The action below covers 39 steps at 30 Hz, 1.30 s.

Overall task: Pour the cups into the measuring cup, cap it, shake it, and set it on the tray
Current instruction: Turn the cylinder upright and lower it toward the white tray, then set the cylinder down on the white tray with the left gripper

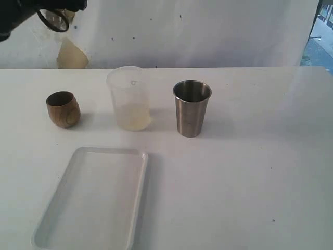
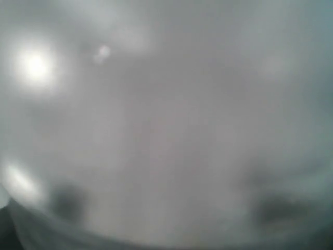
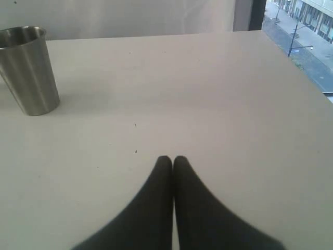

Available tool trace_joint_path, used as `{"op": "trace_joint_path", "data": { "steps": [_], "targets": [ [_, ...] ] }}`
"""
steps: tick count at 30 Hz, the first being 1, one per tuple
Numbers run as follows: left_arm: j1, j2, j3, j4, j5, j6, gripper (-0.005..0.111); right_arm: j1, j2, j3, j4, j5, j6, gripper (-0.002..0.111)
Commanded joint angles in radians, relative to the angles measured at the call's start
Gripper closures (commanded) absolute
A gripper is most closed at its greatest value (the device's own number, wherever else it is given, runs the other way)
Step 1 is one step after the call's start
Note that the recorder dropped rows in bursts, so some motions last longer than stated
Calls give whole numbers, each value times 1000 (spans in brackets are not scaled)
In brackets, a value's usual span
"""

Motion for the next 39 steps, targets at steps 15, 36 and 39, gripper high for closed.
{"op": "trace_joint_path", "data": {
  "steps": [15, 36, 39],
  "targets": [
    [-3, -200, 217, 62, 235, -437, 107, -3, -5, 2, -5, -3, -3, 108],
    [-315, -382, 930, 213, -304, -465, 107, -3, -5, 2, -5, -3, -3, 108],
    [-315, -335, 951, 215, -334, -471, 107, -3, -5, 2, -5, -3, -3, 108]
  ]
}}
